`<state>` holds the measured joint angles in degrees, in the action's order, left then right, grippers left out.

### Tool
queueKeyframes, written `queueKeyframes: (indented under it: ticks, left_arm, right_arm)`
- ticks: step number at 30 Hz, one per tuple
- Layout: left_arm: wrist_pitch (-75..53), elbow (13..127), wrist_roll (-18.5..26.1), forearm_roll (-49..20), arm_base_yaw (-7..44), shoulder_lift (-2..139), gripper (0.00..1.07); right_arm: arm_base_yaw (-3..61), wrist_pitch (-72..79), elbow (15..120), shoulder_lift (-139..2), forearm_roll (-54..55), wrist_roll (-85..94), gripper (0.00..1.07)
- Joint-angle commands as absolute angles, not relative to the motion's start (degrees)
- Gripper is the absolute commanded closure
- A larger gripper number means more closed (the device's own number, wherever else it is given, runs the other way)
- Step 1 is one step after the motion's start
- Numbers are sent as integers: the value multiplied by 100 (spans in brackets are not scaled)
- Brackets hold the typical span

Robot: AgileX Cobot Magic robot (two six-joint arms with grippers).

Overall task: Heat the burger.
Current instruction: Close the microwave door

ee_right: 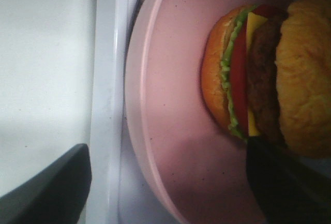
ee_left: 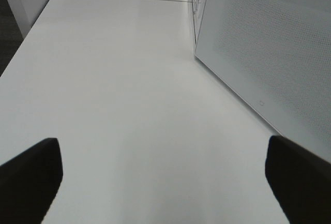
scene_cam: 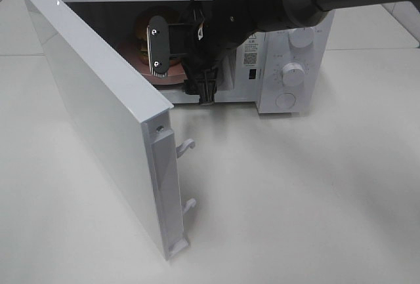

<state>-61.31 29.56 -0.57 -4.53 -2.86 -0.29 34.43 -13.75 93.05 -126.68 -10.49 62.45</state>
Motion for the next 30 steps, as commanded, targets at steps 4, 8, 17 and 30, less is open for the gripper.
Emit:
queueKeyframes:
  ticks: [4, 8, 17, 30]
  left_arm:
    - [-6131, 2956, -57, -470, -258, -115, 6]
    - [-6131, 2956, -57, -470, -258, -115, 6]
    - [-6131, 2956, -57, -470, -258, -115, 6]
    - [-6131, 2956, -57, -470, -258, -115, 6]
  right_arm:
    - [3415, -1220, 8978, -12416, -1043, 6194, 32]
    - [3415, -900, 8634, -12198, -1043, 6194, 32]
    - [3415, -728, 8044, -11854, -1043, 6194, 32]
    - [3415, -390, 6979, -10961, -1043, 6165, 32]
